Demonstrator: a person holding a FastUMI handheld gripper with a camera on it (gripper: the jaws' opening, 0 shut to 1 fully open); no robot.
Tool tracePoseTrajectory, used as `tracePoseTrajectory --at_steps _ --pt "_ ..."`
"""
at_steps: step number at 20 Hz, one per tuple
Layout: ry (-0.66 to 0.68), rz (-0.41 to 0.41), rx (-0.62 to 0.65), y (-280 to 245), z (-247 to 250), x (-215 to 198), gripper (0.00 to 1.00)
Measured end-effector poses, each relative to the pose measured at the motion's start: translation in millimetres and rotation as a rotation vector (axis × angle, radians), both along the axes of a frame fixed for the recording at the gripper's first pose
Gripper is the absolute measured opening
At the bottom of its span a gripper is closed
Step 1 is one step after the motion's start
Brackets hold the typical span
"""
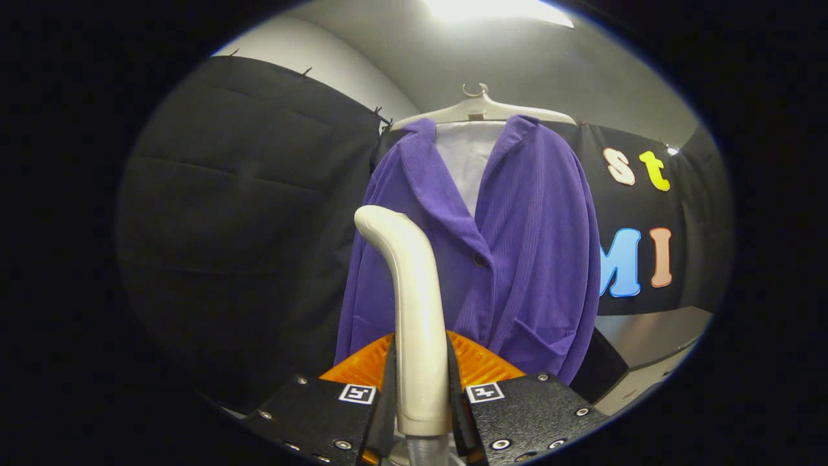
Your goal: Iron the clothes twice with a garment steamer, once on the left side and once on the right side.
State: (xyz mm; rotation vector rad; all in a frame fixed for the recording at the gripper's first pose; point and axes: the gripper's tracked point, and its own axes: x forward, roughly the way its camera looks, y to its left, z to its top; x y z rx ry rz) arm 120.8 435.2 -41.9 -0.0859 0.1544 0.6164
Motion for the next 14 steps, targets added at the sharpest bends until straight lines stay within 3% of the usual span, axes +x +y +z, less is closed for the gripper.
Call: tracePoseTrajectory --at_steps 14 --pt "0.142 -0.003 -0.113 -38 -101 -49 0.36"
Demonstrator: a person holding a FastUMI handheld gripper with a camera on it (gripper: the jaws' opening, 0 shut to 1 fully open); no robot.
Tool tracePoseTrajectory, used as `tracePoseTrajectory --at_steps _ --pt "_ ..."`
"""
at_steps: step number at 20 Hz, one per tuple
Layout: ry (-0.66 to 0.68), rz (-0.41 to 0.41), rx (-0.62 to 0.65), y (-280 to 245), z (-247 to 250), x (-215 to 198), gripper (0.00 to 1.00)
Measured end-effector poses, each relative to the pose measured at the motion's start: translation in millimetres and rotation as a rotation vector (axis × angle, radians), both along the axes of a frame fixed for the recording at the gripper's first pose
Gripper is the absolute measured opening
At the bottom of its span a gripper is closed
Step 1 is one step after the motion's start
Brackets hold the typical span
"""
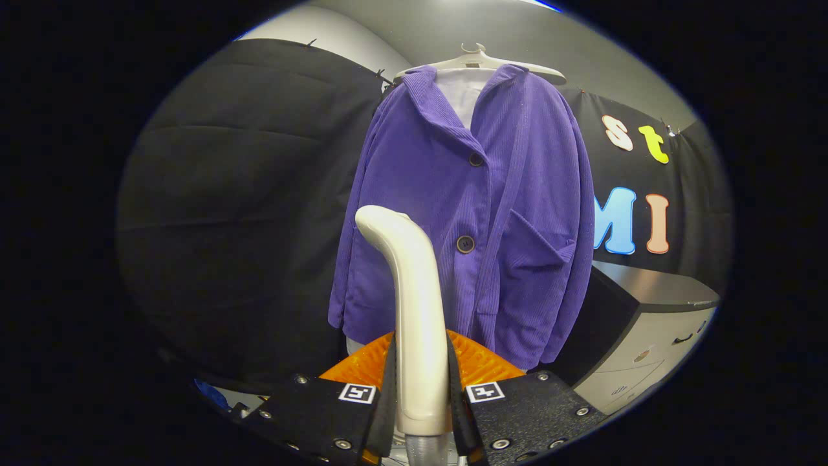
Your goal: Iron the clothes twice with a garment steamer, once on the left side and once on the right side.
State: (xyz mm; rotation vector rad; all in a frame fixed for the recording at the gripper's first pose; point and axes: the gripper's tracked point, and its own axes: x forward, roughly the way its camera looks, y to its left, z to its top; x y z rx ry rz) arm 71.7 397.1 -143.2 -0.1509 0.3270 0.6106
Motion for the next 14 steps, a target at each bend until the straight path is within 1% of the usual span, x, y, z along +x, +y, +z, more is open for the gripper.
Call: tracePoseTrajectory --at_steps 5,10,12,14 --pt "0.088 0.009 -0.045 -9 -50 -23 0.36" --pt "0.167 0.013 -0.081 -21 -88 -44 0.36" --pt "0.193 0.009 -0.077 -27 -95 -53 0.36" --pt "0.194 0.003 -0.060 -35 -89 -61 0.36"
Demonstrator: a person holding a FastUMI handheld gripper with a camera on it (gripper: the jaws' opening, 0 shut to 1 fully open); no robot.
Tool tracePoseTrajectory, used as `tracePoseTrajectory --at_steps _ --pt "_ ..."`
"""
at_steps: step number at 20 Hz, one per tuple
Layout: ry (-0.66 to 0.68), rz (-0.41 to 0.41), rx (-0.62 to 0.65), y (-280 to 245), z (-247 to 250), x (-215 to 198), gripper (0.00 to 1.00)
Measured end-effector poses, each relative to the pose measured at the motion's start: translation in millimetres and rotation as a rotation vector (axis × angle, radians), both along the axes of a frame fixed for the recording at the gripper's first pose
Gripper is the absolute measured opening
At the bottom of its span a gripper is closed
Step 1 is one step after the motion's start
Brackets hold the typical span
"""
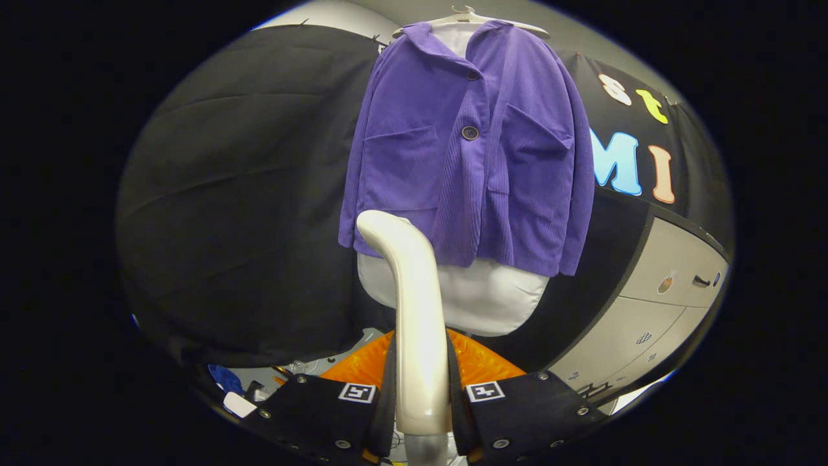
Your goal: Iron the clothes twice with a garment steamer, once on the left side and once on the right side.
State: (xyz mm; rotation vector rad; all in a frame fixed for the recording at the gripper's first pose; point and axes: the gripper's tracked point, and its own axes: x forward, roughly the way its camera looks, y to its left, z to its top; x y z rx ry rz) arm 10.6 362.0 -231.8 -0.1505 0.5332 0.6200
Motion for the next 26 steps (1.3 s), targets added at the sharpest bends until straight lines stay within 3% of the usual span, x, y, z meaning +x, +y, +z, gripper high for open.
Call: tracePoseTrajectory --at_steps 8,19,26 --pt "-0.122 -0.089 0.126 -77 94 3 0.36" --pt "-0.333 -0.297 0.262 -289 224 -15 0.36" --pt "-0.372 -0.439 0.302 -411 246 -45 0.36"
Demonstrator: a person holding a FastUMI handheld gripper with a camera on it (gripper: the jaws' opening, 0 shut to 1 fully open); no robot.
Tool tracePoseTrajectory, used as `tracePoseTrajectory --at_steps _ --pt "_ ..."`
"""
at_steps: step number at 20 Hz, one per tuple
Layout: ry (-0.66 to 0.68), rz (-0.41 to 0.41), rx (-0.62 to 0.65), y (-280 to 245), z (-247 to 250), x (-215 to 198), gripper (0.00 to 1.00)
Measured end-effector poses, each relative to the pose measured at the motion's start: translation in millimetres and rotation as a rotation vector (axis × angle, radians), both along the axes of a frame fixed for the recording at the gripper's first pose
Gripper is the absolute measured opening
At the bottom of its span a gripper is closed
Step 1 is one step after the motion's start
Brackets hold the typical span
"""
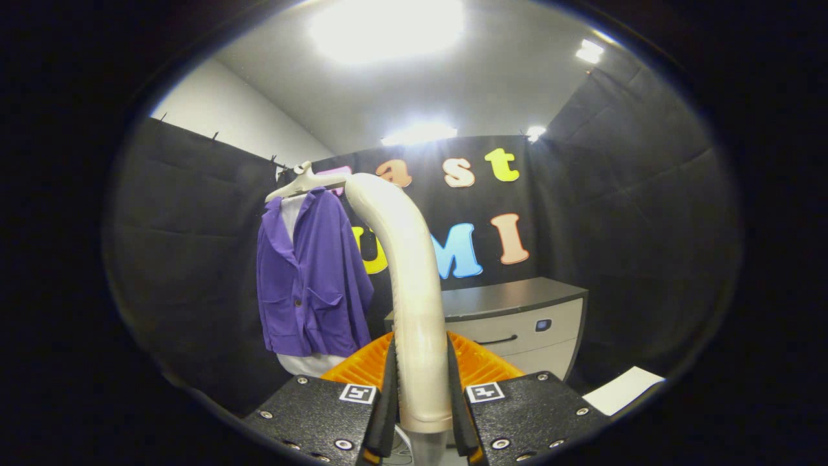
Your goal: Iron the clothes twice with a garment steamer, once on the left side and once on the right side.
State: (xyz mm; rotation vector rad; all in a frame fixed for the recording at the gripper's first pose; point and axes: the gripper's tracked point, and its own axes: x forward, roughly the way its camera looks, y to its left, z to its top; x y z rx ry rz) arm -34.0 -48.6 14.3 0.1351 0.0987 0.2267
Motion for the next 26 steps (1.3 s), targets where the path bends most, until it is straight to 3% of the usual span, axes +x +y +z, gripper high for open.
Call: tracePoseTrajectory --at_steps 7,26 --pt "-0.035 -0.110 0.016 -43 9 -12 0.36" --pt "-0.036 -0.036 -0.026 27 8 23 0.36"
